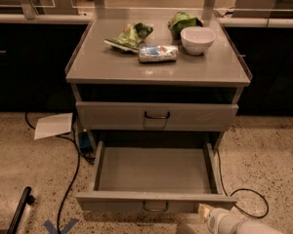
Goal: Close middle drawer
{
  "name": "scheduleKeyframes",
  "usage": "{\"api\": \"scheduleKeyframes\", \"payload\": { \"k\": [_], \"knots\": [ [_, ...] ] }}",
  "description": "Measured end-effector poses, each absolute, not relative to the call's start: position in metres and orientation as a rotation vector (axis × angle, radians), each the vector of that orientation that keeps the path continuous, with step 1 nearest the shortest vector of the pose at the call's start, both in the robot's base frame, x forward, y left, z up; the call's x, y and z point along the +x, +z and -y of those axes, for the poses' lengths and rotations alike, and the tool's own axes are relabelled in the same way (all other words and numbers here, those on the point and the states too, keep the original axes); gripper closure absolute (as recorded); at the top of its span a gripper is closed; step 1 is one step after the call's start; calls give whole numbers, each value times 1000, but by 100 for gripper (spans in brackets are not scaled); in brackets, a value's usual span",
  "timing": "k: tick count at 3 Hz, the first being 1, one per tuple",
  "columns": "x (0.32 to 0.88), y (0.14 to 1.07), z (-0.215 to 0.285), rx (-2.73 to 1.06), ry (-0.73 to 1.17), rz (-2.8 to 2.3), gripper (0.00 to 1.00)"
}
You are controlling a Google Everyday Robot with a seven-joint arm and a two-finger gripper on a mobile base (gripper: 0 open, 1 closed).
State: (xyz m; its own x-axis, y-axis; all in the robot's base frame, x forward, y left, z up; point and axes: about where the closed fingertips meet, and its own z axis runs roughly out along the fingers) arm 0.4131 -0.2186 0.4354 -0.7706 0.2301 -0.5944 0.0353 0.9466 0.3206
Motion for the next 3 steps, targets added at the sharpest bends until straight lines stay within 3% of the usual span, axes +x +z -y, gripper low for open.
{"api": "scheduleKeyframes", "payload": {
  "k": [3],
  "knots": [
    [448,411,188,39,447,-2509,100]
  ]
}}
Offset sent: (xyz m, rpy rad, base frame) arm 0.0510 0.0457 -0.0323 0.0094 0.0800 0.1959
